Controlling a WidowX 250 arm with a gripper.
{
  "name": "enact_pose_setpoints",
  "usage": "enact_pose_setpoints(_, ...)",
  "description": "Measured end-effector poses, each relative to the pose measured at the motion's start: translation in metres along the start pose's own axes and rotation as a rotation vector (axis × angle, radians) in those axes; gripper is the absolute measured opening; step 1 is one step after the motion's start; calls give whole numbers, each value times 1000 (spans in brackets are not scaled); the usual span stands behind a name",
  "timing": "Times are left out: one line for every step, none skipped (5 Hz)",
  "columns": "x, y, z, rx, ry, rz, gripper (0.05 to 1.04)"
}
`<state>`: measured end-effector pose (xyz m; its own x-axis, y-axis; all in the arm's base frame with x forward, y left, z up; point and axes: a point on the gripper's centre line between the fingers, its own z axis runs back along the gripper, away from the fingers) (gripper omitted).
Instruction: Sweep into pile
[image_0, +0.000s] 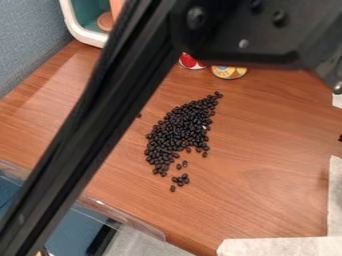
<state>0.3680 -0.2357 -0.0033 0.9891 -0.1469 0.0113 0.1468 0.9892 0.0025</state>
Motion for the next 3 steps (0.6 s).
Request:
enact_pose_setpoints(-8, 14, 0, 24, -6, 31, 381)
enact_pose_setpoints(-19, 56, 2, 54, 2, 135, 381)
enact_pose_setpoints(-27, 99, 4, 81, 16, 243, 381)
